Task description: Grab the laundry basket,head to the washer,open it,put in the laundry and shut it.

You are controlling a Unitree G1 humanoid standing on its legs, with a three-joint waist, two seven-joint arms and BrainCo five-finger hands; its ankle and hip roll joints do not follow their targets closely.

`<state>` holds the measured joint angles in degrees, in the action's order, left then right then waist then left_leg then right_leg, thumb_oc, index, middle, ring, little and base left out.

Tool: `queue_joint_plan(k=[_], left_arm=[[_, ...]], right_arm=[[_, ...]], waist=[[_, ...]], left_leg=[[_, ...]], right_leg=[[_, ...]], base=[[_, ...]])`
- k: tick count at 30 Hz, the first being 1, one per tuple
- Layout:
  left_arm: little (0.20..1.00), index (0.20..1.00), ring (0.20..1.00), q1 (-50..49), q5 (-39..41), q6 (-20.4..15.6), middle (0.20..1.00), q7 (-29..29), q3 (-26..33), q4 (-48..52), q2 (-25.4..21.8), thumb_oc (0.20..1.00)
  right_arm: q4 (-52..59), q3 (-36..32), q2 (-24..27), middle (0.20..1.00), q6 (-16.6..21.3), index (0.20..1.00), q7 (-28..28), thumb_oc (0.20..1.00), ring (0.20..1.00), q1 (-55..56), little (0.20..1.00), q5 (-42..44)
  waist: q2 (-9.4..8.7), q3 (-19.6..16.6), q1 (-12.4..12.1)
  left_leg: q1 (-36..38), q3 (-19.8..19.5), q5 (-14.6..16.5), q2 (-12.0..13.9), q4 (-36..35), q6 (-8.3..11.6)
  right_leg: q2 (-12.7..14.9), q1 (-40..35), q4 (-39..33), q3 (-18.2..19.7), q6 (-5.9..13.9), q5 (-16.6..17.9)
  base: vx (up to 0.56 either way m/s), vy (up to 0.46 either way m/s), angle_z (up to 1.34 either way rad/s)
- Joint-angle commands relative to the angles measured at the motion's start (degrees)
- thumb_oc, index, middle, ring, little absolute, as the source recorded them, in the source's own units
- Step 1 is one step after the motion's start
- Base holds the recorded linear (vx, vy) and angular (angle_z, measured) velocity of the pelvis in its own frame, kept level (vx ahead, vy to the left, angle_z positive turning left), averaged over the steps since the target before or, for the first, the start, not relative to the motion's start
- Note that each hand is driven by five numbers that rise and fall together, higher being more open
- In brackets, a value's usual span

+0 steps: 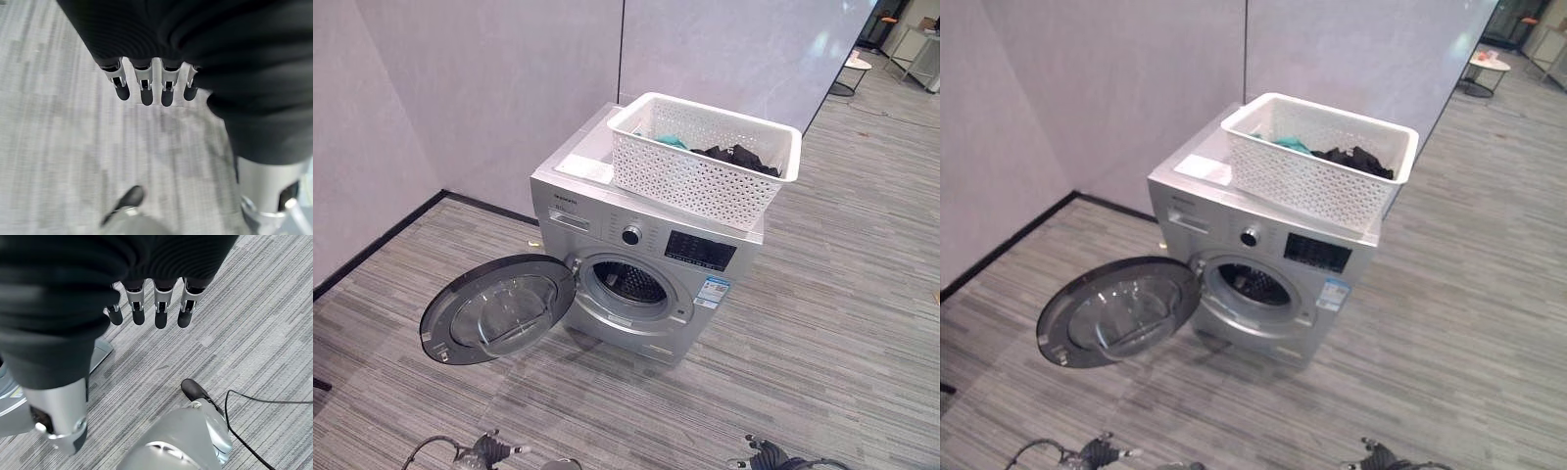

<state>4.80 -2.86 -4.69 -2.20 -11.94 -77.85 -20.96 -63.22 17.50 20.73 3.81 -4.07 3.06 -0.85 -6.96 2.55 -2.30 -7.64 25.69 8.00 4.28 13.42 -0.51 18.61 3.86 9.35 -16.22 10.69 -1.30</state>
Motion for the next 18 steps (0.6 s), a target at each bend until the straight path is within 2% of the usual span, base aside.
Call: queue_joint_plan(k=[1, 2, 3, 4, 5, 6, 7, 8, 9, 10, 11, 12, 13, 14, 15, 17, 18], left_arm=[[1.0, 1.0, 1.0, 0.1, -2.0, -0.5, 1.0, -0.3, 1.1, 1.0, -0.6, 1.0], [1.0, 1.0, 1.0, -0.3, -2.4, -0.5, 1.0, -0.2, 0.8, 1.5, -0.3, 1.0], [1.0, 1.0, 1.0, -0.6, -3.0, -0.8, 1.0, -0.2, 0.2, 2.0, -0.1, 1.0], [1.0, 1.0, 1.0, -0.9, -3.5, -0.8, 1.0, 0.0, -0.4, 2.6, 0.2, 1.0], [1.0, 1.0, 1.0, -1.2, -4.1, -0.8, 1.0, -0.2, -0.7, 3.0, 0.6, 1.0], [1.0, 1.0, 1.0, -1.7, -4.8, -0.9, 1.0, -0.1, -1.0, 3.3, 0.9, 1.0], [1.0, 1.0, 1.0, -2.0, -5.7, -0.9, 1.0, -0.2, -1.5, 3.3, 1.1, 1.0], [1.0, 1.0, 1.0, -2.4, -6.6, -0.7, 1.0, -0.3, -1.8, 3.1, 1.2, 1.0], [1.0, 1.0, 1.0, -2.3, -7.5, -0.6, 1.0, -0.5, -2.0, 2.8, 1.3, 1.0], [1.0, 1.0, 1.0, -2.3, -7.5, -0.6, 1.0, -0.5, -1.9, 2.8, 1.3, 1.0], [1.0, 1.0, 1.0, -2.2, -8.0, -0.6, 1.0, -0.5, -2.1, 2.7, 1.4, 1.0], [1.0, 1.0, 1.0, -2.1, -8.5, -0.4, 1.0, -0.4, -2.6, 3.2, 1.4, 1.0], [1.0, 1.0, 1.0, -2.0, -8.6, -0.5, 1.0, -0.5, -2.6, 3.2, 1.4, 1.0], [1.0, 1.0, 1.0, -1.8, -8.9, -0.6, 1.0, -0.5, -2.5, 3.2, 1.5, 1.0], [1.0, 1.0, 1.0, -1.7, -9.1, -0.7, 1.0, -0.5, -2.7, 3.4, 1.7, 1.0], [1.0, 1.0, 1.0, -1.3, -9.7, -0.7, 1.0, -0.6, -3.7, 3.6, 2.2, 1.0], [1.0, 1.0, 1.0, -1.3, -9.7, -0.7, 1.0, -0.6, -3.7, 3.6, 2.2, 1.0]], right_arm=[[0.1, -1.4, 2.7, 1.0, 0.6, 1.0, -0.1, 1.0, 1.0, -0.5, 1.0, 0.0], [0.6, -1.5, 2.9, 1.0, 0.6, 1.0, -0.2, 1.0, 1.0, -0.6, 1.0, 0.0], [0.5, -1.4, 3.0, 1.0, 0.6, 1.0, 0.0, 1.0, 1.0, -1.2, 1.0, -0.3], [0.4, -1.2, 3.1, 1.0, 0.7, 1.0, 0.0, 1.0, 1.0, -2.0, 1.0, -0.5], [-0.2, -1.0, 3.0, 1.0, 0.7, 1.0, 0.1, 1.0, 1.0, -2.8, 1.0, -0.5], [-0.2, -0.6, 2.9, 1.0, 0.9, 1.0, 0.0, 1.0, 1.0, -3.4, 1.0, -0.7], [-0.5, -0.2, 2.7, 1.0, 1.1, 1.0, 0.2, 1.0, 1.0, -4.0, 1.0, -0.7], [-0.6, 0.7, 2.1, 1.0, 1.3, 1.0, 0.3, 1.0, 1.0, -4.6, 1.0, -0.9], [-0.3, 1.8, 1.5, 1.0, 1.6, 1.0, 0.2, 1.0, 1.0, -4.8, 1.0, -1.3], [-0.3, 1.8, 1.6, 1.0, 1.6, 1.0, 0.2, 1.0, 1.0, -4.8, 1.0, -1.3], [0.3, 2.4, 1.6, 1.0, 1.8, 1.0, 0.1, 1.0, 1.0, -4.6, 1.0, -1.6], [1.4, 2.7, 1.8, 1.0, 2.0, 1.0, 0.1, 1.0, 1.0, -4.1, 1.0, -1.7], [1.7, 2.7, 1.8, 1.0, 2.0, 1.0, 0.0, 1.0, 1.0, -3.8, 1.0, -1.4], [2.2, 2.9, 2.0, 1.0, 2.0, 1.0, 0.2, 1.0, 1.0, -3.2, 1.0, -1.4], [2.6, 2.8, 2.1, 1.0, 2.1, 1.0, 0.2, 1.0, 1.0, -2.8, 1.0, -1.4], [1.6, 2.6, 2.3, 1.0, 2.1, 1.0, 0.4, 1.0, 1.0, -2.2, 1.0, -1.4], [1.5, 2.6, 2.3, 1.0, 2.2, 1.0, 0.4, 1.0, 1.0, -2.2, 1.0, -1.4]], waist=[[1.21, 0.8, 0.6], [1.56, 0.6, 0.3], [2.1, 0.6, -0.5], [2.65, 0.7, -1.2], [3.02, 0.7, -1.8], [3.18, 0.6, -2.1], [3.09, 0.9, -1.7], [3.21, 1.3, -1.7], [3.83, 2.0, -0.8], [3.83, 2.0, -0.8], [4.23, 2.3, -0.1], [4.81, 2.8, 1.1], [4.92, 3.1, 1.5], [5.12, 3.3, 1.7], [5.22, 3.1, 1.8], [5.23, 2.7, 2.3], [5.25, 2.7, 2.2]], left_leg=[[-3.2, -2.5, -1.0, 3.2, 6.1, 1.97], [-2.4, -1.8, -1.2, 2.6, 4.8, 1.72], [-1.8, -0.3, -1.3, 2.6, 3.7, 1.73], [-1.2, 0.7, -1.6, 2.4, 2.7, 1.6], [-0.4, 1.5, -1.9, 1.9, 1.1, 1.47], [0.7, 2.1, -2.3, 0.8, -1.0, 1.21], [2.2, 2.1, -2.8, -0.8, -3.8, 0.91], [4.1, 2.7, -3.8, -1.8, -6.8, 0.89], [5.6, 2.5, -5.0, -2.6, -9.6, 1.16], [5.7, 2.5, -5.1, -2.7, -9.9, 1.19], [6.4, 2.4, -5.6, -3.1, -10.8, 1.27], [6.9, 1.4, -6.2, -3.7, -11.5, 1.27], [7.5, 1.7, -6.3, -4.2, -12.4, 1.27], [8.2, 2.5, -5.9, -4.7, -13.6, 1.22], [8.4, 2.6, -5.7, -4.7, -13.5, 1.22], [8.0, 2.0, -4.8, -4.2, -12.0, 1.33], [7.9, 2.0, -4.6, -4.0, -11.6, 1.43]], right_leg=[[2.3, -5.7, -2.5, -1.2, 3.81, 16.7], [3.7, -5.4, -2.4, -2.9, 4.0, 18.9], [5.7, -4.8, -2.4, -7.7, 4.31, 21.1], [6.9, -4.8, -2.3, -12.9, 4.31, 21.6], [7.2, -4.9, -2.2, -16.4, 4.31, 21.0], [6.3, -4.7, -1.6, -18.5, 4.31, 18.8], [3.8, -2.2, -0.4, -16.8, 4.02, 16.4], [1.8, -0.4, -0.6, -17.9, 3.94, 14.9], [-1.2, 2.7, 0.8, -17.3, 3.63, 13.8], [-1.2, 2.8, 1.0, -17.2, 3.62, 13.7], [-2.8, 3.8, 1.5, -16.7, 3.3, 12.6], [-5.8, 6.4, 2.7, -14.4, 2.72, 11.4], [-6.0, 6.9, 2.4, -14.8, 2.71, 11.3], [-5.4, 7.0, 1.6, -18.1, 2.27, 11.0], [-5.2, 6.7, 1.1, -18.9, 1.82, 10.2], [-7.2, 5.1, -1.0, -17.1, 0.03, 7.1], [-7.4, 4.9, -1.2, -17.1, -0.11, 7.0]], base=[[0.08, 0.142, 0.22], [0.01, 0.153, 0.06], [0.0, 0.228, -0.08], [-0.01, 0.261, -0.41], [0.01, 0.305, -0.86], [0.05, 0.352, -1.19], [0.1, 0.336, -1.43], [0.11, 0.299, -1.12], [0.08, 0.174, -0.72], [0.05, 0.13, -0.23], [0.05, 0.095, -0.06], [0.05, 0.126, -0.03], [0.06, 0.121, 0.14], [0.05, 0.051, 0.31], [0.08, -0.007, 0.29], [0.07, -0.089, 0.2], [0.13, -0.16, 0.33]])
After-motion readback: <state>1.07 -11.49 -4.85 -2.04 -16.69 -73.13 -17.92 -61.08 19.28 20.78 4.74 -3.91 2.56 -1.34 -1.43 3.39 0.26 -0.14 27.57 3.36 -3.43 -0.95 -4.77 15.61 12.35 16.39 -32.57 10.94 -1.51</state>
